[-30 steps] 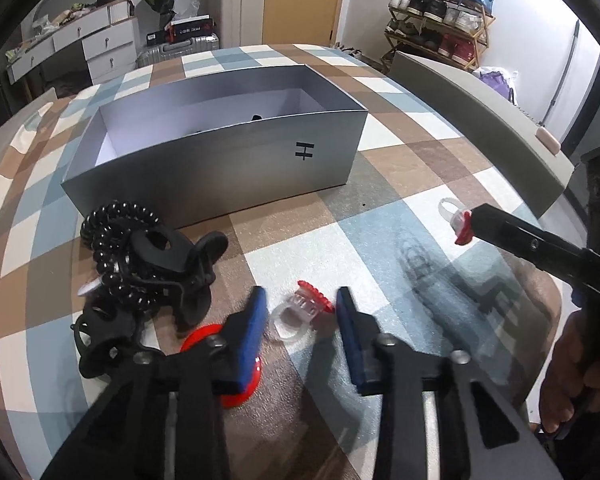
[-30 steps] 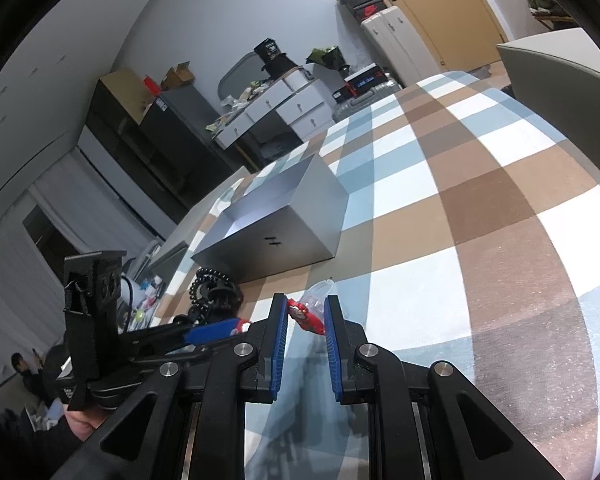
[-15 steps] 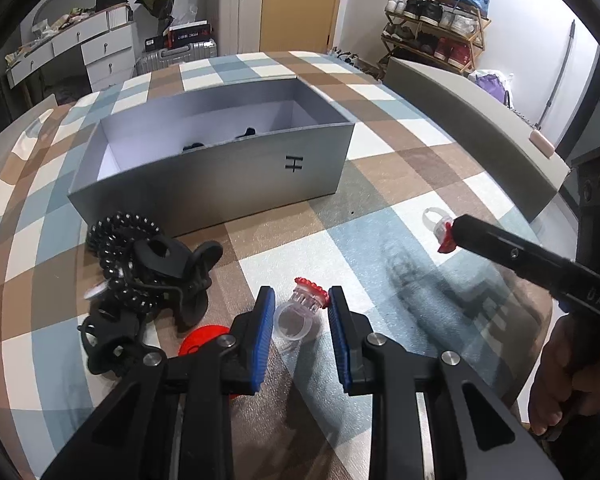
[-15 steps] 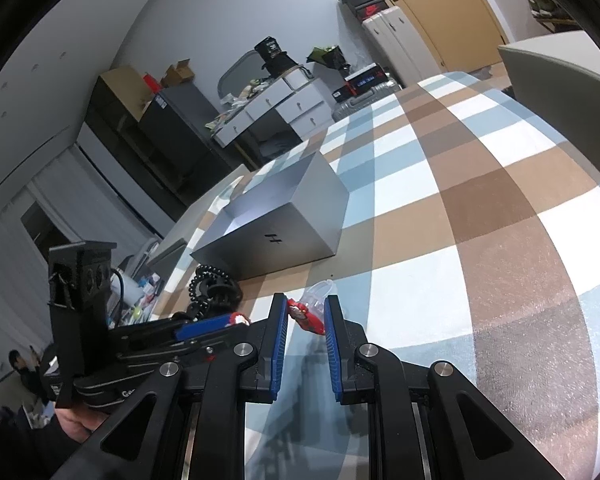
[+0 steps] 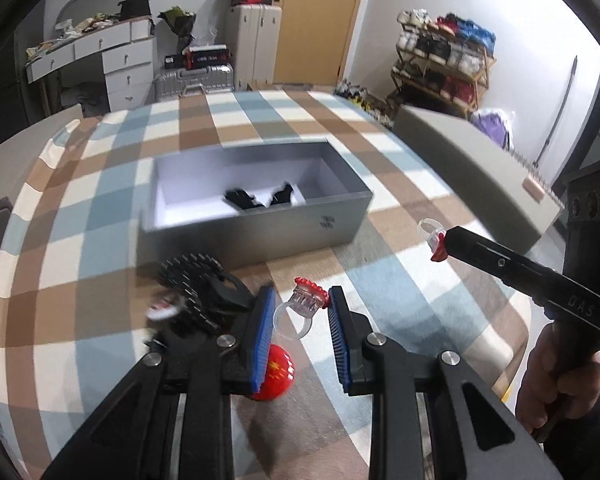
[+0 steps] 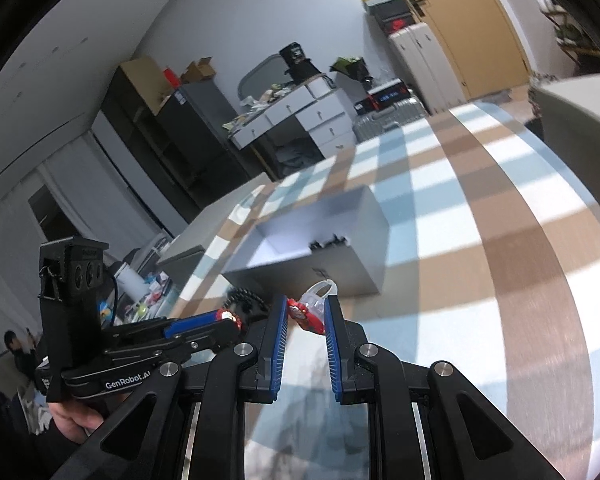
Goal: Organize jewelry
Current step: 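Carry both trinkets into the grey box and open both tools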
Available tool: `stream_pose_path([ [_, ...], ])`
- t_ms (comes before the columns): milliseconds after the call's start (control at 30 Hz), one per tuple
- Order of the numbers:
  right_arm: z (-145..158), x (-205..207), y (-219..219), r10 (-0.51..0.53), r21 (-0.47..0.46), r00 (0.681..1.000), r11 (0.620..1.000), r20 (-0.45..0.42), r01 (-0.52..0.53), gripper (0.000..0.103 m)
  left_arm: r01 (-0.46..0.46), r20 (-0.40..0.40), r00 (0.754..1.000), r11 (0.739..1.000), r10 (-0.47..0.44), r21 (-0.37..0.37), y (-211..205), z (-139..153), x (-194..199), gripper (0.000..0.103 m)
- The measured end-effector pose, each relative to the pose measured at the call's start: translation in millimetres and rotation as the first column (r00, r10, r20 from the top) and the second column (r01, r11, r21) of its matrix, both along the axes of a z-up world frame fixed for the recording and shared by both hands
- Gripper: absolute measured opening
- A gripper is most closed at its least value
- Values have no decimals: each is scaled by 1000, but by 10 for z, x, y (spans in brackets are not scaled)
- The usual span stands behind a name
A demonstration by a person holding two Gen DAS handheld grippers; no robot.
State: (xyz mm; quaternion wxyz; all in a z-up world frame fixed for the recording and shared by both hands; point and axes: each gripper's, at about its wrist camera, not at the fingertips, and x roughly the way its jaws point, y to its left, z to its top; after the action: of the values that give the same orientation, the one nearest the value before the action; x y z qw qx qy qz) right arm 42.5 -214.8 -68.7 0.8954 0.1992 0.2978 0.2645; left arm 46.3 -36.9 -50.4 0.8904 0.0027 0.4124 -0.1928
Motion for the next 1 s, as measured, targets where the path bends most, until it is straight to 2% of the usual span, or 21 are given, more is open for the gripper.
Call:
stream_pose_path([
  [267,237,318,324,68,-27,997,997,39,-66,18,-47,54,997,998,49,-44,270,148,262,21],
  [500,337,628,508,93,-43,995,995,49,-91,18,-54,58,997,993,60,-101,415,162,518,21],
  [833,380,949,627,115,-76,993,991,33,-112,18,-28,24,999,990,31,-140,411,95,795,21],
  [1000,302,1109,666,124,-89,992,988,9,-122,17,-2,-2,1000,990,1,-142,367,30,907,21],
])
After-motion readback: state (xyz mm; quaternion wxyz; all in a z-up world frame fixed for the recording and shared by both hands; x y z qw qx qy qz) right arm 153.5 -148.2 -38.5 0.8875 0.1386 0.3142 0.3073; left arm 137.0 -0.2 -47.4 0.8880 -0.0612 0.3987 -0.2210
